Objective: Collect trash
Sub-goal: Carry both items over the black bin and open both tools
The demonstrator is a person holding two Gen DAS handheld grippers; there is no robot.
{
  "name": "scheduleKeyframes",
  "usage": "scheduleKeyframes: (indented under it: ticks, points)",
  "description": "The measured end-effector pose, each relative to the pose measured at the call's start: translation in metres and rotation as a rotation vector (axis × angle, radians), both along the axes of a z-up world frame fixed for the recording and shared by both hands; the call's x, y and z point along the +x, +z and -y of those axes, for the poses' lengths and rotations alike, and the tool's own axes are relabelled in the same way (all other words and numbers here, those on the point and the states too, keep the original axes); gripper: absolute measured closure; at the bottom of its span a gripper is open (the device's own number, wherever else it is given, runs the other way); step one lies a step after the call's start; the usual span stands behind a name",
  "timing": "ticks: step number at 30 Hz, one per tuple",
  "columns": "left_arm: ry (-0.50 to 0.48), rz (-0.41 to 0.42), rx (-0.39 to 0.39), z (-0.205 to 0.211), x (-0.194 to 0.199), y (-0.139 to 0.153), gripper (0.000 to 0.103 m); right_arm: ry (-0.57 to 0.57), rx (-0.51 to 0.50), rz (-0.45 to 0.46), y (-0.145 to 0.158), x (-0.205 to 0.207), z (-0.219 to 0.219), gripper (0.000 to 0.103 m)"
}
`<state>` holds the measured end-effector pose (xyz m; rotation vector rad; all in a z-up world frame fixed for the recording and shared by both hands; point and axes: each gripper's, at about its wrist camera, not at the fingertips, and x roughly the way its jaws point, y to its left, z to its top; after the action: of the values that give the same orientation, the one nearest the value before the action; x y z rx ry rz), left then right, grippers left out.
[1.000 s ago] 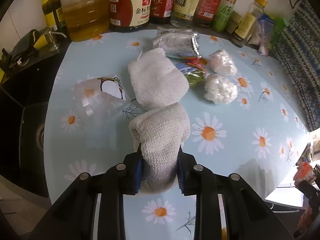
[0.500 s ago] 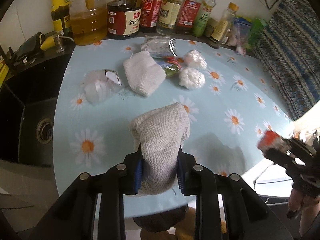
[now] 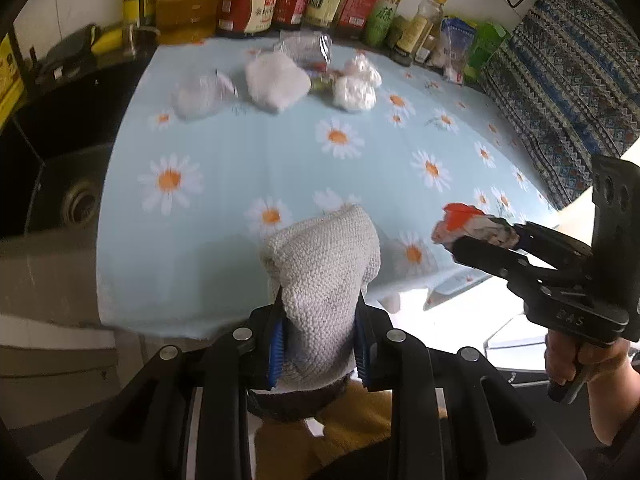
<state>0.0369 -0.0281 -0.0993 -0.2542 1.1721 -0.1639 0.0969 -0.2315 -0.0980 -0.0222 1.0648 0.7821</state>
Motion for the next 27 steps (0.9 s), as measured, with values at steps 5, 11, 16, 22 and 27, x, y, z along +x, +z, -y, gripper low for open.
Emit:
scheduleKeyframes:
  ticks: [5, 11, 16, 22, 27]
  points:
    - [-0.028, -0.036, -0.010, 0.005, -0.022, -0.013, 0.077, 0.019, -0.019, -0.042, -0.011, -0.019, -0.007, 0.056]
    - [-0.043, -0.107, -0.030, 0.010, -0.044, -0.046, 0.077, 0.045, -0.074, -0.100, -0.037, -0.042, -0.013, 0.056]
    - [-0.045, -0.157, -0.054, 0.009, -0.056, -0.079, 0.077, 0.063, -0.119, -0.157, -0.065, -0.055, -0.017, 0.056]
    - [-0.057, -0.227, -0.062, 0.011, -0.060, -0.116, 0.077, 0.074, -0.170, -0.218, -0.105, -0.061, -0.023, 0.055]
    - [-0.044, -0.280, -0.073, 0.007, -0.064, -0.149, 0.076, 0.055, -0.218, -0.318, -0.154, -0.062, -0.024, 0.055]
